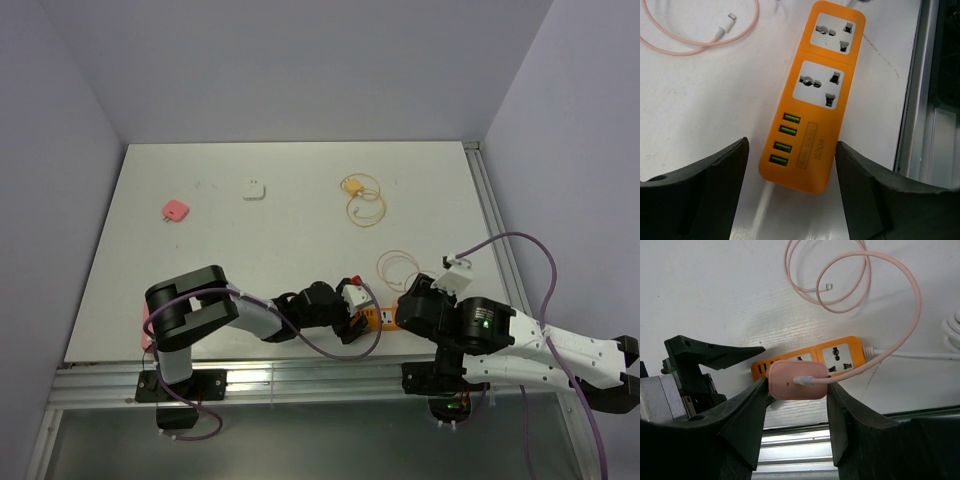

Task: Insert the plug

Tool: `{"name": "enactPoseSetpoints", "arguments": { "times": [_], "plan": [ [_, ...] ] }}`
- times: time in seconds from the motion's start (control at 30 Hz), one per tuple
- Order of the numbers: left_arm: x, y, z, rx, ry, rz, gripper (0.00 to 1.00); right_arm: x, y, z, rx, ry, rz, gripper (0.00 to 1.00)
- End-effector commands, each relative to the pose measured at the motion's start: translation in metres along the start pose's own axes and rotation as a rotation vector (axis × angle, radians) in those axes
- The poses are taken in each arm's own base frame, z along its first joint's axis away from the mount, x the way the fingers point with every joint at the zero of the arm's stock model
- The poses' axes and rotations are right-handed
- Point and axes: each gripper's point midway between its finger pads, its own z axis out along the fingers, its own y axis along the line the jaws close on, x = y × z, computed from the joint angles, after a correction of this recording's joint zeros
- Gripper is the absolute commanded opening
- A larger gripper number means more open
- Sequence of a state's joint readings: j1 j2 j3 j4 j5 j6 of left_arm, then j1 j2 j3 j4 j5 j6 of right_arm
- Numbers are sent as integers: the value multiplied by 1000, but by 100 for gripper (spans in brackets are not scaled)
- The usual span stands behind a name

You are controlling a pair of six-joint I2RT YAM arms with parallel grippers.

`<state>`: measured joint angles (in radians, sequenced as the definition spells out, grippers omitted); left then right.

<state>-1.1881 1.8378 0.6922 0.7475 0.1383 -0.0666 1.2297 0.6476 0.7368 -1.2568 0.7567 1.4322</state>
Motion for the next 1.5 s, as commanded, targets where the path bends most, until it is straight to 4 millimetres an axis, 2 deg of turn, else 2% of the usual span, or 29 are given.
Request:
{"name": "enactPoseSetpoints", "arguments": {
  "times": [0.0, 0.03, 0.13, 0.17, 0.23, 0.43, 0.47, 0.5, 0.53, 0.6, 0.67, 0.7, 0.77, 0.83, 0.9, 0.93, 0.97, 1.0, 1.17, 1.3, 1.47],
  "plan": [
    [-28, 9, 4, -61, -96, 30, 74, -7, 10, 2, -17, -35, 5, 0],
    [-35, 11, 2, -74, -129, 33, 72, -6, 11, 3, -16, -35, -5, 0],
    [-24, 16, -1, -98, -106, 41, 56, -6, 14, 3, -15, -35, -21, 0],
    [-18, 17, 0, -102, -76, 37, 45, -5, 17, 4, -20, -32, -22, 0],
    [-15, 18, -2, -112, -61, 29, 36, -4, 20, 5, -17, -29, -40, 0],
    [0, 25, -23, -173, -11, -13, 14, 3, 25, 10, 21, -14, -86, 0],
    [1, 28, -28, -195, -5, -18, 3, 3, 26, 11, 20, -14, -90, 0],
    [4, 31, -30, -216, 13, -25, 0, 4, 27, 12, 24, -14, -97, 0],
    [16, 33, -34, -230, 67, -30, 0, 4, 29, 13, 22, -15, -106, 0],
    [16, 33, -37, -238, 96, -41, 0, 5, 35, 16, 19, -23, -117, 0],
    [27, 32, -44, -242, 134, -57, 0, 6, 40, 20, 9, -32, -139, 0],
    [23, 30, -48, -237, 125, -62, 0, 7, 40, 23, 23, -39, -157, 0],
    [33, 29, -55, -241, 161, -85, 0, 7, 46, 29, 16, -53, -163, 0],
    [33, 29, -62, -258, 168, -113, 0, 12, 46, 36, 15, -43, -210, 0],
    [41, 29, -71, -270, 203, -135, 0, 14, 56, 41, -17, -41, -200, 0],
    [41, 23, -74, -248, 204, -150, 0, 18, 54, 45, -15, -25, -220, 0],
    [49, 22, -80, -251, 223, -158, 0, 18, 59, 47, -33, -30, -207, 0],
    [43, 22, -83, -253, 202, -168, 0, 20, 58, 50, -38, -29, -235, 0],
    [44, 27, -97, -301, 183, -199, 0, 21, 69, 55, -71, -47, -270, 0],
    [41, 28, -97, -309, 185, -197, 0, 27, 77, 61, -100, -41, -338, 0],
    [45, 33, -97, -341, 194, -208, 0, 37, 75, 69, -86, -22, -368, 0]
  ]
}}
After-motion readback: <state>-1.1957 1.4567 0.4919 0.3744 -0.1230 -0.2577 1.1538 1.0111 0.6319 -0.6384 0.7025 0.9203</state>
